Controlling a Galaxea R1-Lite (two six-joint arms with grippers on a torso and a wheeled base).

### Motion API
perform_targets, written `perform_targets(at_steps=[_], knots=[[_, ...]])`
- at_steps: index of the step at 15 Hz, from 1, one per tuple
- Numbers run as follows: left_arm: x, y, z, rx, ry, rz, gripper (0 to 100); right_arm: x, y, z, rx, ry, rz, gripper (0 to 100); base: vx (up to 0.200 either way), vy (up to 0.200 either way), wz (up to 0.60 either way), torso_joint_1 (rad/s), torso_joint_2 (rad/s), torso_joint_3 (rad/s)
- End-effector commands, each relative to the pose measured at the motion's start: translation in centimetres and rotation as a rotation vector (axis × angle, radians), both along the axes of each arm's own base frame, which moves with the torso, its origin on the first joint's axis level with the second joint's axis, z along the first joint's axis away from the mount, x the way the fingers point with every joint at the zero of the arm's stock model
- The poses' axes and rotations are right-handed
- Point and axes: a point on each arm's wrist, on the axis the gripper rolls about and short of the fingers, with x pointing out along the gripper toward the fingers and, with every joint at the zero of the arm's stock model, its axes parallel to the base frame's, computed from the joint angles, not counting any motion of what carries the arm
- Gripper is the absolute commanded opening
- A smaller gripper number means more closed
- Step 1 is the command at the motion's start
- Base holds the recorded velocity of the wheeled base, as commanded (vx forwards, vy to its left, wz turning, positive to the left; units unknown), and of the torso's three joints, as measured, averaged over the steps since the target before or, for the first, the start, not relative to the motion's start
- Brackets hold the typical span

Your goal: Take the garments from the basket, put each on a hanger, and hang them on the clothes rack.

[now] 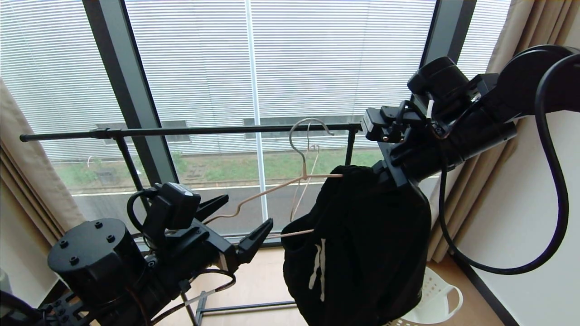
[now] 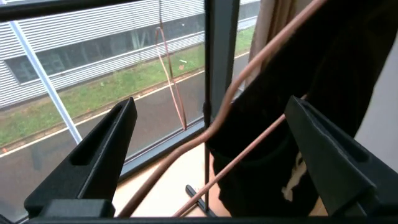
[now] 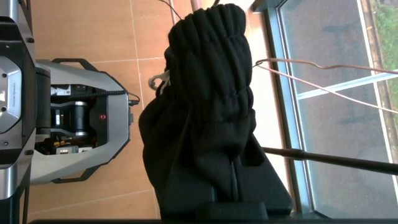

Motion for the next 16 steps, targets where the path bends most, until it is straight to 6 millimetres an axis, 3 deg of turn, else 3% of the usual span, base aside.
perform_targets(at_steps=[1, 9, 14, 16], knots=[[-0.2, -0.1, -0.3, 0.015, 0.002, -0.036, 100, 0.1, 0.0, -0.2, 0.0, 0.004, 0.001, 0, 0.0, 0.0, 0.0, 0.0, 0.0, 0.0], [-1.8, 1.7, 1.6, -0.036, -0.045, -0.046, 100, 0.8, -1.9, -0.7, -0.007, 0.03, -0.058, 0, 0.0, 0.0, 0.0, 0.0, 0.0, 0.0], [-1.9, 3.5, 1.5, -0.197, 0.078, 0.012, 100, 1.0, -3.5, 0.0, 0.053, 0.025, -0.071, 0, 0.0, 0.0, 0.0, 0.0, 0.0, 0.0], [-1.8, 5.3, 0.8, -0.298, 0.201, 0.011, 100, 0.9, -4.1, 0.7, 0.107, 0.03, -0.081, 0, 0.0, 0.0, 0.0, 0.0, 0.0, 0.0]])
